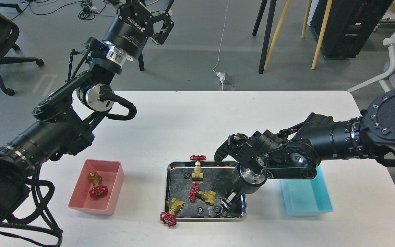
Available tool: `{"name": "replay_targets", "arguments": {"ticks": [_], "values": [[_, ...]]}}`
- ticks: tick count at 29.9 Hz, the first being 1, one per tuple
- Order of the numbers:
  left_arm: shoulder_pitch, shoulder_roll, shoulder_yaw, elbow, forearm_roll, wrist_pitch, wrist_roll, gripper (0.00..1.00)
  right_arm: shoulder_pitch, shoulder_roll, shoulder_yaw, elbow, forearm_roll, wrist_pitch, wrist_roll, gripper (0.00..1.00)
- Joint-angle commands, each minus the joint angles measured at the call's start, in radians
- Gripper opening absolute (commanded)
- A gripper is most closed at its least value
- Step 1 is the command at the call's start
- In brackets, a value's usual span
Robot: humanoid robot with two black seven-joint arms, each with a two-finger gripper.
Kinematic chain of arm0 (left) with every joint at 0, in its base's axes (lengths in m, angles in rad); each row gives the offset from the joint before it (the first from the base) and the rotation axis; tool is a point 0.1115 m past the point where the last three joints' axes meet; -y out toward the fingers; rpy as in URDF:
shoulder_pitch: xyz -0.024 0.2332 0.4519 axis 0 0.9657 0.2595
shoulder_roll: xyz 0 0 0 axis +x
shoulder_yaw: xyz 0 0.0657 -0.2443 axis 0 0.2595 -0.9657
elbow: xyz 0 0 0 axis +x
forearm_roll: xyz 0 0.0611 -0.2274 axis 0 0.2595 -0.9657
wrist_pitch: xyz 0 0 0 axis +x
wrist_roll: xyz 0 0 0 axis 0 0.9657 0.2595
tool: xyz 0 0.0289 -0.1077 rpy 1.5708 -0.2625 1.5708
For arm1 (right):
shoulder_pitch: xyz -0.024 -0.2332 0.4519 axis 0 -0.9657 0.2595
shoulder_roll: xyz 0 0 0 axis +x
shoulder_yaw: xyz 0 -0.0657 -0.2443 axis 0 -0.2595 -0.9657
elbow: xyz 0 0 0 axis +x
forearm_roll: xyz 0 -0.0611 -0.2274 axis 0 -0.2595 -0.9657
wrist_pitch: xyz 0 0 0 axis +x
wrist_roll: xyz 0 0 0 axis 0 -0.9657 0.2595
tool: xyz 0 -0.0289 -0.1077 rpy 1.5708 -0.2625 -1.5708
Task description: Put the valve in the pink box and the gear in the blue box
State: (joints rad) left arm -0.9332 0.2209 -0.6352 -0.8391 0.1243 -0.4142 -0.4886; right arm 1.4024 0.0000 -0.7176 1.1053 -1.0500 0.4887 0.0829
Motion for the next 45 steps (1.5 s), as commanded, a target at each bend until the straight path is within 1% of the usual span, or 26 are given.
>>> {"name": "replay_targets", "arguments": {"ticks": [1,8,16,18,21,23,28,32,35,42,43,45], "values": [[0.0,0.0,0.0,0.0,0.0,0.0,0.0,0.89,-0.011,0.0,-0.002,-0.004,-0.001,0.0,0.0,0.47],[0.002,0.0,0.0,0.002,0.0,0.0,0.0,0.89,-0.013,0.0,-0.002,-0.005,-0.001,0.0,0.0,0.46],[0.002,0.0,0.0,0.002,0.0,0.0,0.0,0.89,-0.013,0.0,-0.002,-0.005,-0.001,0.0,0.001,0.39],[0.002,-0.001,0.0,0.002,0.0,0.0,0.0,0.89,-0.013,0.0,-0.002,-0.005,-0.001,0.0,0.001,0.36],[0.004,-0.002,0.0,0.002,0.0,0.0,0.0,0.89,-0.011,0.0,-0.002,-0.004,-0.002,0.0,0.001,0.25],[0.005,-0.002,0.0,0.0,0.0,0.0,0.0,0.89,-0.013,0.0,-0.002,-0.004,-0.002,0.0,0.001,0.19],[0.01,-0.002,0.0,0.0,0.0,0.0,0.0,0.89,-0.013,0.0,-0.003,-0.004,-0.002,0.0,0.001,0.13],[0.01,-0.002,0.0,0.0,0.0,0.0,0.0,0.89,-0.01,0.0,-0.003,-0.004,-0.002,0.0,0.001,0.09],[0.01,-0.002,0.0,0.0,0.0,0.0,0.0,0.89,-0.01,0.0,-0.003,-0.005,-0.001,0.0,0.001,0.08],[0.01,-0.002,0.0,0.0,0.0,0.0,0.0,0.89,-0.01,0.0,-0.003,-0.008,-0.001,0.0,0.001,0.08],[0.01,-0.003,0.0,0.0,0.0,0.0,0.0,0.89,-0.011,0.0,-0.003,-0.01,-0.001,0.0,0.001,0.09],[0.011,-0.003,0.0,0.0,0.0,-0.002,0.0,0.89,-0.013,0.0,-0.003,-0.01,0.001,0.0,0.001,0.15]]}}
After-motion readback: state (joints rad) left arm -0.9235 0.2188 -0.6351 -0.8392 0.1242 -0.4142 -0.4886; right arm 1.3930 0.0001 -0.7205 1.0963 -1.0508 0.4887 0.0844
